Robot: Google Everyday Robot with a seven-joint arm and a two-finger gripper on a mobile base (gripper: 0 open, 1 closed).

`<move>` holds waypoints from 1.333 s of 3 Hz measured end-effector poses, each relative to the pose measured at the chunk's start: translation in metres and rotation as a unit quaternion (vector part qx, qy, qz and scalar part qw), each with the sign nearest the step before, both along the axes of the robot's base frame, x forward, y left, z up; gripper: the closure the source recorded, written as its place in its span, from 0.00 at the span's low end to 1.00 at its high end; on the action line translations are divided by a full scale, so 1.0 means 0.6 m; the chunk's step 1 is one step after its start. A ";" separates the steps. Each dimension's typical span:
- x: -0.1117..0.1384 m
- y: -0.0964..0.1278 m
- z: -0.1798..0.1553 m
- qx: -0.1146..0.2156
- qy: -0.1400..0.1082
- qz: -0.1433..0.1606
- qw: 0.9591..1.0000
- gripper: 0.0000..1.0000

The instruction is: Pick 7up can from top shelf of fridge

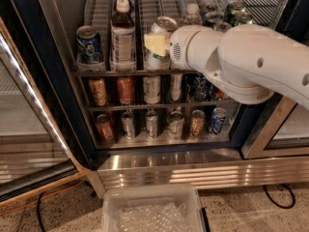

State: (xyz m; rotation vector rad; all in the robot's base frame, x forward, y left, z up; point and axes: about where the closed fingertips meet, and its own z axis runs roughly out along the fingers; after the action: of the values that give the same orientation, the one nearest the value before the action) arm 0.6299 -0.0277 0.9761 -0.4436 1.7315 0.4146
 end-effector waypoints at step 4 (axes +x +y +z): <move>-0.015 0.014 -0.017 -0.025 0.019 0.058 0.998 1.00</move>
Offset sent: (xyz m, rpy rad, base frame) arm 0.0058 -0.0303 -0.0008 -0.0073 0.0070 -0.0389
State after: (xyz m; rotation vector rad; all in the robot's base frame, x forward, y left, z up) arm 0.6209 -0.0195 0.9658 -0.5779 1.7621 0.4662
